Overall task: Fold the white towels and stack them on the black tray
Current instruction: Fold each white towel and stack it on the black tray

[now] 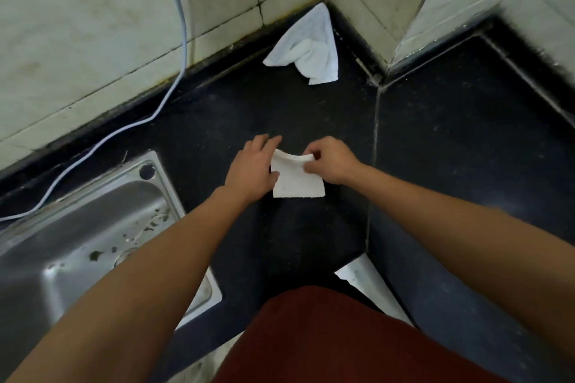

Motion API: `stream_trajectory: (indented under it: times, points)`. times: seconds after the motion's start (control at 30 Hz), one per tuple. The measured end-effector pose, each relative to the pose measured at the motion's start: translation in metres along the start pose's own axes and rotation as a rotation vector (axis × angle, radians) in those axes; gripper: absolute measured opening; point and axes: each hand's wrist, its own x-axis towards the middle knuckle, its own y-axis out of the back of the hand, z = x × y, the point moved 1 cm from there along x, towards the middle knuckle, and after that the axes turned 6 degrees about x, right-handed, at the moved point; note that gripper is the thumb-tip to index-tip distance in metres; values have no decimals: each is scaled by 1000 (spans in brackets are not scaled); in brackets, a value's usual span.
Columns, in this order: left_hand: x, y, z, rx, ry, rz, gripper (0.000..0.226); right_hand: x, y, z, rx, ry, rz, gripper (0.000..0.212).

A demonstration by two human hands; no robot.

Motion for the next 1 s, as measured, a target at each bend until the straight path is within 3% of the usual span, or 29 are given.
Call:
stream_trajectory:
  times: [0.1,0.23,0.3,0.57,1.0]
  points:
    - [-4,11,11,22,-77,-64,71,-36,4,-6,-71,85,44,16]
    - [-27,13,30,4,-176,-101,22,-94,4,-6,-181,107,156,17]
    - [-47,8,43,3,-239,-87,14,-129,0,3,-252,75,230,16]
    - [-119,-7,156,188,-647,-4,15,-282,-19,68,-474,-168,478,22]
    - [-284,-83,403,462,-1337,-23,15,-576,-82,204,-319,-616,833,17]
